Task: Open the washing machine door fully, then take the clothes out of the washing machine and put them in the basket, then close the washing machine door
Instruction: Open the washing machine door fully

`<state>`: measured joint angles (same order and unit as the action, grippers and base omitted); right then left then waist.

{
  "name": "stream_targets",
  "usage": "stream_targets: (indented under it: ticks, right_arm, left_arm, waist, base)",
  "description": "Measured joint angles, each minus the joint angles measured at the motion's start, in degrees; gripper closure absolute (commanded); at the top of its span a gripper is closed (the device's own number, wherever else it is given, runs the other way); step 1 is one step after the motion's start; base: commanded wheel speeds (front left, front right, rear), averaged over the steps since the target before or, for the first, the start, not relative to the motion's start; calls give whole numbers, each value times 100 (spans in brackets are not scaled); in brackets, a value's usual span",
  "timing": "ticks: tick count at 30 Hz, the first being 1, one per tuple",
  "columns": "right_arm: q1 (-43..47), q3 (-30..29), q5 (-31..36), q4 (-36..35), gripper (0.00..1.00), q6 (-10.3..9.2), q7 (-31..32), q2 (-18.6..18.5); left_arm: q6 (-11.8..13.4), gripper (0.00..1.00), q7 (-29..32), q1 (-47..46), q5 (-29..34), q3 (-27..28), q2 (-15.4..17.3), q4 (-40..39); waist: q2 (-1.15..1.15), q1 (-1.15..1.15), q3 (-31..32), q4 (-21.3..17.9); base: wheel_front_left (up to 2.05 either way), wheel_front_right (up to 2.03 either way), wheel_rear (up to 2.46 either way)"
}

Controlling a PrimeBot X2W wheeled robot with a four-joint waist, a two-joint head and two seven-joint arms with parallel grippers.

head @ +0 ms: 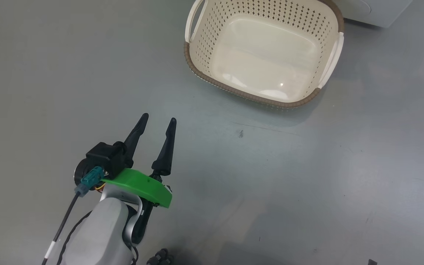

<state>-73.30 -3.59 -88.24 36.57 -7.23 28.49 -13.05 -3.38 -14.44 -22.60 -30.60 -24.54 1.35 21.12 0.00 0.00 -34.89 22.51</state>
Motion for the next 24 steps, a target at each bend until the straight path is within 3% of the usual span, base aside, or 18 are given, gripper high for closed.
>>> stream_targets:
  ticks: [24]
  right_arm:
    - [170,36,-109,482,100,0,325,-16]
  left_arm:
    - [32,0,0,-36,-1,-153,-1,107]
  waist:
    - [0,0,280,-49]
  base:
    - [0,0,0]
